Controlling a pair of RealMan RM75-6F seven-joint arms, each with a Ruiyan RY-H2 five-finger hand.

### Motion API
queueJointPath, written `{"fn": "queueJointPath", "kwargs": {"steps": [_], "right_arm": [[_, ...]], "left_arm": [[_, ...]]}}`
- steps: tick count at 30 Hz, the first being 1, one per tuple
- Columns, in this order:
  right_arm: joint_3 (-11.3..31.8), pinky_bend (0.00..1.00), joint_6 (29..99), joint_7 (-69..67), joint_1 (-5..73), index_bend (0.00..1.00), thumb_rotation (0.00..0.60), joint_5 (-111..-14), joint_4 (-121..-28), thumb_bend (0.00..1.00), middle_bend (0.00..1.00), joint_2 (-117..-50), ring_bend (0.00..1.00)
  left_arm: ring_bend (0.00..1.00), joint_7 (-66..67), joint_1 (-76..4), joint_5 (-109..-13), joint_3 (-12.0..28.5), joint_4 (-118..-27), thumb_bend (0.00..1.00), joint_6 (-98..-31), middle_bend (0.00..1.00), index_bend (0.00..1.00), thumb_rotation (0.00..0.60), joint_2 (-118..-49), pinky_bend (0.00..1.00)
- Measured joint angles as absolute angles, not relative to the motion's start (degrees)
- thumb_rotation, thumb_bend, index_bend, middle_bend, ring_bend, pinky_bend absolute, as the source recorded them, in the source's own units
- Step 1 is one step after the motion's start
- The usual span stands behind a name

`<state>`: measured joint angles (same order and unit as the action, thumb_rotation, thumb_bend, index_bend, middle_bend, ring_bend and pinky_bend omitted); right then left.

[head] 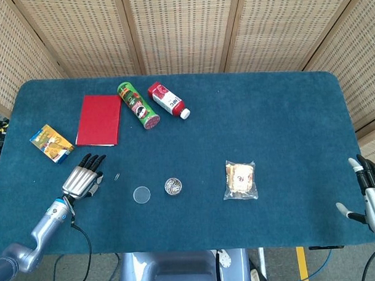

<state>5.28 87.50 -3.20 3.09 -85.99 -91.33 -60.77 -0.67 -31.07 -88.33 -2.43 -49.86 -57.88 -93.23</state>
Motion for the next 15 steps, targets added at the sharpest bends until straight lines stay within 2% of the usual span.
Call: {"fn": "queueJointPath", "kwargs": {"steps": [15], "right_arm": [[5.27, 0.00, 87.63, -3.65, 3.01, 0.00, 0.600, -85.99, -91.45, 0.00, 0.00, -60.56, 0.00]], "left_arm": [[0.00, -0.30, -31.51, -88.17, -1.63, -51.91, 0.43, -59.04, 0.00, 0.75, 0.600, -92.32, 0.00]]}}
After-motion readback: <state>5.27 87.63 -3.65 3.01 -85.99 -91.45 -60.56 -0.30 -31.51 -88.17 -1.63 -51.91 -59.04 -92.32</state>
